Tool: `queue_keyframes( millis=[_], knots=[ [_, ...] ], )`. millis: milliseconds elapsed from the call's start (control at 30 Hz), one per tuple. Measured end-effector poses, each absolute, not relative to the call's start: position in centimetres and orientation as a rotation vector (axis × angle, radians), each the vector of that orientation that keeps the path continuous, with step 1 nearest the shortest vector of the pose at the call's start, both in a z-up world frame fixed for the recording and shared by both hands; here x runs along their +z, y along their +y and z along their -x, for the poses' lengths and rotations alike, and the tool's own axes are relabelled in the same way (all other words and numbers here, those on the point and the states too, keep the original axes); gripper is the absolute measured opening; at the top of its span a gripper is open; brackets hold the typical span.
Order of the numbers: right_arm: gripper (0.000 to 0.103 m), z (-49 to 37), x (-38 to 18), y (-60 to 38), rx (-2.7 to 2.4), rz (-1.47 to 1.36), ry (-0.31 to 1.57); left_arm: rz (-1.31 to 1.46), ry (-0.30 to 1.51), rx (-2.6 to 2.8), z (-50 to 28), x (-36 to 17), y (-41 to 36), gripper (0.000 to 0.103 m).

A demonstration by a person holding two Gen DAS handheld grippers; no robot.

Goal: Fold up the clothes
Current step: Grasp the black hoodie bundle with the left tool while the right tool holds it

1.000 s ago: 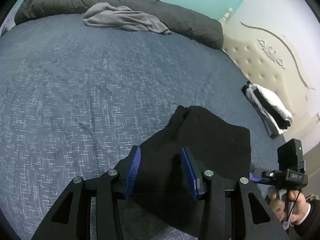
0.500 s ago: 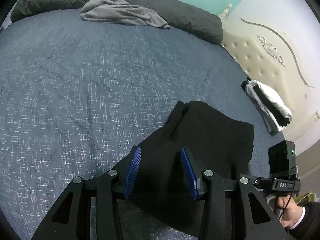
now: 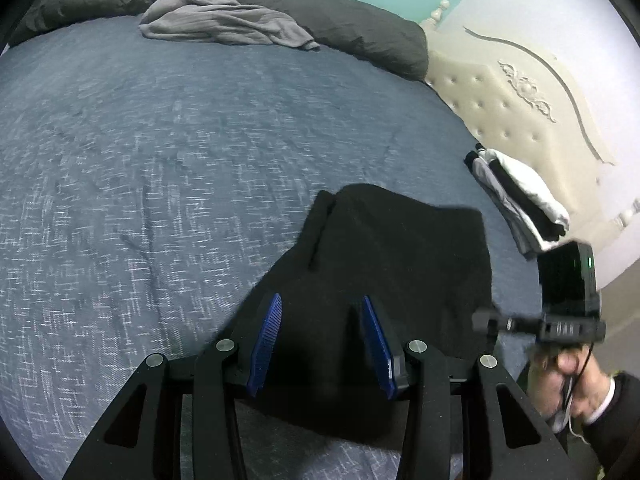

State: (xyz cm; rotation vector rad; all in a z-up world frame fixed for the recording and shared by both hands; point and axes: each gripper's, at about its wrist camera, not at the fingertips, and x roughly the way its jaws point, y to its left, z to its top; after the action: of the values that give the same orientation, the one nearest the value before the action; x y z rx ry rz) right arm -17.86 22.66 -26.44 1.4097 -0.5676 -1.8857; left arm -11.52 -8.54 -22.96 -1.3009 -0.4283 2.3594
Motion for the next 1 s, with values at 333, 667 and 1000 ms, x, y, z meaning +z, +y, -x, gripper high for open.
queue_keyframes(
  millis=[333,667,1000],
  knots=[
    [0.009,20.8,-25.9,25.3,-2.011,-1.446,-0.445,1.320,-0.402,2.297,11.8,-23.3,-5.4,0.046],
    [0.009,22.5,-26.7,26.8,-2.075,-1.437,-0.438,1.324,-0.436,2.249,12.2,-23.3,-4.2,0.046],
    [0.018,21.9,-27.1,28.1,-2.029,-1.442,-0.536,1.332,-0.526,2.187,13.0,-24.6,-3.8,0.049]
  ],
)
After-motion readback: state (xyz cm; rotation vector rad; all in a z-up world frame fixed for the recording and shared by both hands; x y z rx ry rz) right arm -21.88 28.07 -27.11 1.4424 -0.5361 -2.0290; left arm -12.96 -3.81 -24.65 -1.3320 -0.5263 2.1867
